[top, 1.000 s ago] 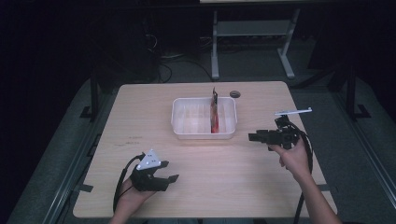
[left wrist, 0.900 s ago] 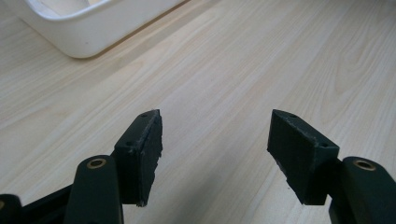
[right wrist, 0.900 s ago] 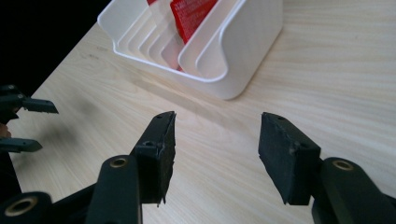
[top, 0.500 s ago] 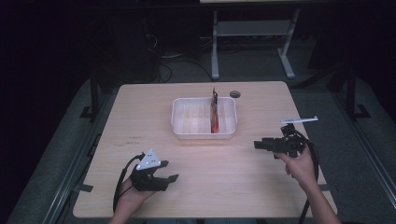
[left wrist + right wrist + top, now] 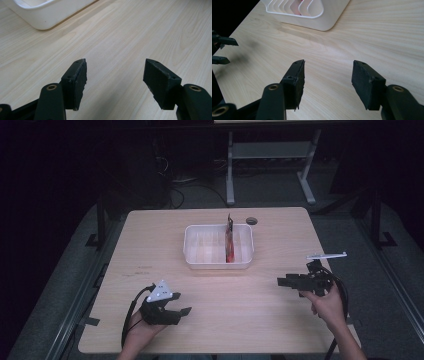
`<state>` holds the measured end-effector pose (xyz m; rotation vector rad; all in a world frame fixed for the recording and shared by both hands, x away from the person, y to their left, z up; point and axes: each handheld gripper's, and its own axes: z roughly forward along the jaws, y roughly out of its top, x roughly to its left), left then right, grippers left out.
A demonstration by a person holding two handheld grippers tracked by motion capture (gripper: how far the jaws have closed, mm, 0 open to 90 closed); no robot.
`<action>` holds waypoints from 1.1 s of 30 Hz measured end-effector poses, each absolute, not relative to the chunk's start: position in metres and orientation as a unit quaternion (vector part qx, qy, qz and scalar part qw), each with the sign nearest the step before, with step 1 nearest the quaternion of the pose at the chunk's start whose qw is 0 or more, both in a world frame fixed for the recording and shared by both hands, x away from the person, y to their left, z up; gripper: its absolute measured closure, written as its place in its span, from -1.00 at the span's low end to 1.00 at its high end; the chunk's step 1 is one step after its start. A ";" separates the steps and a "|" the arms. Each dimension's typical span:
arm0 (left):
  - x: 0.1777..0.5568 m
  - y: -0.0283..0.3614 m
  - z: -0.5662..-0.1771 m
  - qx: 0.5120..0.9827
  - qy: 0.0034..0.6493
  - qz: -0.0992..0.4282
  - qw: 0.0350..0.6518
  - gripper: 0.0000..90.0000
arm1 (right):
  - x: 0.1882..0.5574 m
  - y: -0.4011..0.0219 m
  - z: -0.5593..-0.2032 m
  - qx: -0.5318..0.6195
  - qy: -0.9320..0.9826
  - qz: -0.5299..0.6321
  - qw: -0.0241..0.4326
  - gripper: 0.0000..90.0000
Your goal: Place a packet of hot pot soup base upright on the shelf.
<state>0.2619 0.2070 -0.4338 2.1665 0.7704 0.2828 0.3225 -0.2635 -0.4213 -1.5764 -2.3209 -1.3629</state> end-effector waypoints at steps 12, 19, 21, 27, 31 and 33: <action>0.261 0.207 -0.433 0.855 0.305 0.113 0.404 -0.22 | 0.308 -0.273 -0.434 -0.513 -0.737 -0.441 0.013 -0.07; 0.262 0.206 -0.434 0.856 0.305 0.112 0.401 -0.22 | 0.299 -0.276 -0.442 -0.514 -0.736 -0.440 0.017 -0.08; 0.261 0.206 -0.433 0.855 0.305 0.113 0.403 -0.22 | 0.296 -0.277 -0.445 -0.514 -0.736 -0.440 0.019 -0.08; 0.262 0.205 -0.435 0.858 0.304 0.110 0.400 -0.22 | 0.288 -0.277 -0.448 -0.510 -0.741 -0.437 0.019 -0.10; 0.262 0.205 -0.433 0.857 0.303 0.112 0.402 -0.22 | 0.284 -0.277 -0.450 -0.509 -0.740 -0.439 0.018 -0.11; 0.262 0.205 -0.433 0.856 0.303 0.112 0.403 -0.22 | 0.284 -0.277 -0.451 -0.508 -0.741 -0.438 0.018 -0.11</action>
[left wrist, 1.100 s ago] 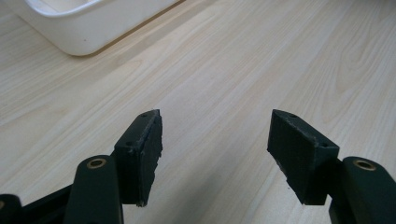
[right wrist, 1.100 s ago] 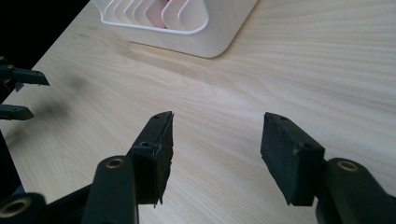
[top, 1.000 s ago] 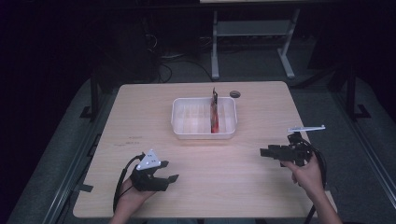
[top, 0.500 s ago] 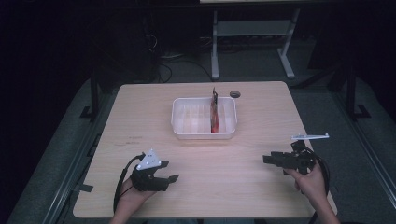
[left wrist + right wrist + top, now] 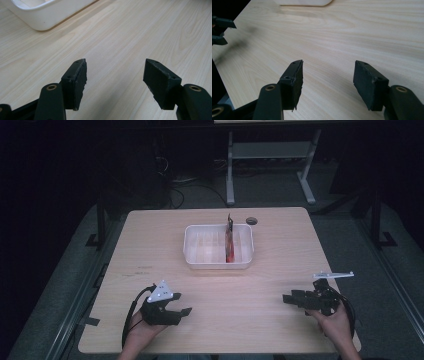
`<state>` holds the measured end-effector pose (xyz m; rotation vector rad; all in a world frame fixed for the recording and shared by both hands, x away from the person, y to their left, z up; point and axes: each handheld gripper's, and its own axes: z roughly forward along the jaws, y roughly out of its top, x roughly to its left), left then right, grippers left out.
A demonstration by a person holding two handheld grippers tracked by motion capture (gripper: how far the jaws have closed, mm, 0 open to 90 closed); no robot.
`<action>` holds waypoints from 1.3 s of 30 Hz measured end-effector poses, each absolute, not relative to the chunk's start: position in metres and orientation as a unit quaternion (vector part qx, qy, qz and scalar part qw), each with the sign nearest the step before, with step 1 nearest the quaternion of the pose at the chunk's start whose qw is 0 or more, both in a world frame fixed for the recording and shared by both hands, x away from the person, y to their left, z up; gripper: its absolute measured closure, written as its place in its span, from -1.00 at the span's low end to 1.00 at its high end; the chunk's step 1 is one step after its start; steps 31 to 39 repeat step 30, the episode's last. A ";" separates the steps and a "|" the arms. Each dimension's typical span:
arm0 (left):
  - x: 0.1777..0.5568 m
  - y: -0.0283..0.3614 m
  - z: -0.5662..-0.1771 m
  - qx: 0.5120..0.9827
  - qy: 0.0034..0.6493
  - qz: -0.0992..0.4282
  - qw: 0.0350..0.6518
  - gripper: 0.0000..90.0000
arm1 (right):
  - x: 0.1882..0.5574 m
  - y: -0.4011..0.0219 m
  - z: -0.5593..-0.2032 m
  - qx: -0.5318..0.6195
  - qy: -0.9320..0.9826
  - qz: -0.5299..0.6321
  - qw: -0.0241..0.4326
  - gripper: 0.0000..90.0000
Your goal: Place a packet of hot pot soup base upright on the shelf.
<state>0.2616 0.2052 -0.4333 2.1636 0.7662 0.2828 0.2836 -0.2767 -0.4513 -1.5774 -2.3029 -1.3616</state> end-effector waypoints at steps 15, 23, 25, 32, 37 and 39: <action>0.262 0.203 -0.435 0.860 0.300 0.110 0.398 -0.27 | 0.270 -0.260 -0.459 -0.485 -0.761 -0.430 0.020 -0.12; 0.263 0.204 -0.436 0.858 0.307 0.108 0.397 -0.37 | 0.269 -0.244 -0.461 -0.465 -0.775 -0.428 0.026 -0.13; 0.264 0.204 -0.436 0.857 0.310 0.107 0.399 -0.38 | 0.269 -0.241 -0.462 -0.461 -0.777 -0.427 0.032 -0.13; 0.263 0.203 -0.437 0.857 0.310 0.108 0.397 -0.42 | 0.270 -0.239 -0.463 -0.459 -0.778 -0.428 0.029 -0.13; 0.263 0.203 -0.437 0.857 0.310 0.108 0.397 -0.42 | 0.270 -0.239 -0.463 -0.459 -0.778 -0.428 0.029 -0.13; 0.263 0.203 -0.437 0.857 0.310 0.108 0.397 -0.42 | 0.270 -0.239 -0.463 -0.459 -0.778 -0.428 0.029 -0.13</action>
